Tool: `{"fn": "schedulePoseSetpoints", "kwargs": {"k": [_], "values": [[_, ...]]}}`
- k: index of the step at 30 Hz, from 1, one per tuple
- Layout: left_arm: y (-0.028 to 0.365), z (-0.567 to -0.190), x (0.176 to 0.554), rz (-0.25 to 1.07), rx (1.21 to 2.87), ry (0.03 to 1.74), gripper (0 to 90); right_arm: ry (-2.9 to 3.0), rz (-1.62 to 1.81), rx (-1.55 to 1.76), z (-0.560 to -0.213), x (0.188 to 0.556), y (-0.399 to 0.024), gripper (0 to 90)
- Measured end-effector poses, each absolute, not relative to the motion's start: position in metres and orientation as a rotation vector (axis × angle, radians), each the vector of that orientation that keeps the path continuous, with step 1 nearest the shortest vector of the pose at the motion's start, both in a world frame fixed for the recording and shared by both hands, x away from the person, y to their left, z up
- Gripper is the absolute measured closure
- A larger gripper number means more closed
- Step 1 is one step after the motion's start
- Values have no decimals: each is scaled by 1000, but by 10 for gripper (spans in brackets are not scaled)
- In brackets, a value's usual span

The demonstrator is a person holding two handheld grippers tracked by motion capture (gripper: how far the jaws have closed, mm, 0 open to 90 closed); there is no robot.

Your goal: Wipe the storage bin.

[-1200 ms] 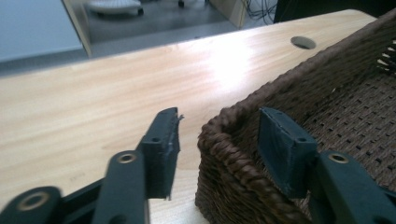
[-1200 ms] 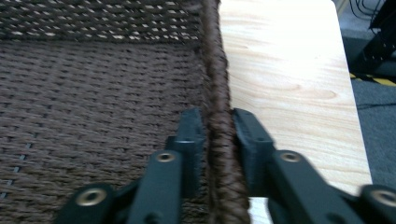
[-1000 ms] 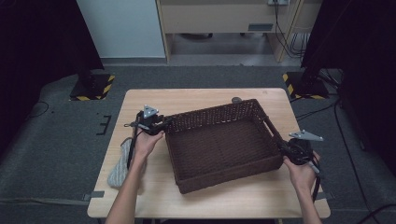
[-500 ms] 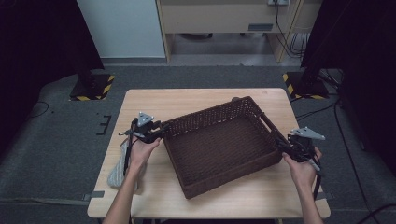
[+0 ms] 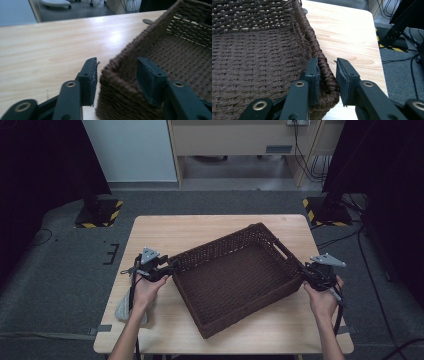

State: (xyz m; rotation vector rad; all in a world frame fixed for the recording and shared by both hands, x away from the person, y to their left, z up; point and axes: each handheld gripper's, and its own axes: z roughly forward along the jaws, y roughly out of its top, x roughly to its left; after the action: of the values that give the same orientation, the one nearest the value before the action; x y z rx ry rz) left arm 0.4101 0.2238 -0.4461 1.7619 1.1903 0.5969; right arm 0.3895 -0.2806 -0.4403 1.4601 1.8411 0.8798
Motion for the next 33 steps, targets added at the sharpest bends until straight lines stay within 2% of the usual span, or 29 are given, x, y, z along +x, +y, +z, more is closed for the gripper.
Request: {"fn": "schedulePoseSetpoints", "kwargs": {"k": [4, 7, 12, 14, 15, 23, 29, 33], "values": [[226, -445, 421, 589, 1759, 1186, 497, 1841, 884, 1453, -441, 392, -282, 722], [228, -447, 425, 530, 1757, 1182, 502, 1828, 885, 1464, -442, 397, -283, 716], [225, -448, 417, 483, 1788, 1142, 632, 1806, 890, 1473, -443, 408, -284, 691], [224, -449, 414, 506, 1791, 1133, 648, 1802, 886, 1476, -441, 408, -282, 643], [225, -449, 413, 505, 1789, 1133, 649, 1794, 900, 1472, -440, 407, -282, 591], [225, -448, 393, 506, 1787, 1134, 652, 1809, 1052, 1445, -426, 380, -278, 444], [223, -447, 375, 516, 1800, 1120, 650, 1828, 1082, 1449, -428, 372, -270, 382], [223, -448, 367, 508, 1782, 1124, 649, 1857, 1057, 1461, -432, 372, -261, 381]]}}
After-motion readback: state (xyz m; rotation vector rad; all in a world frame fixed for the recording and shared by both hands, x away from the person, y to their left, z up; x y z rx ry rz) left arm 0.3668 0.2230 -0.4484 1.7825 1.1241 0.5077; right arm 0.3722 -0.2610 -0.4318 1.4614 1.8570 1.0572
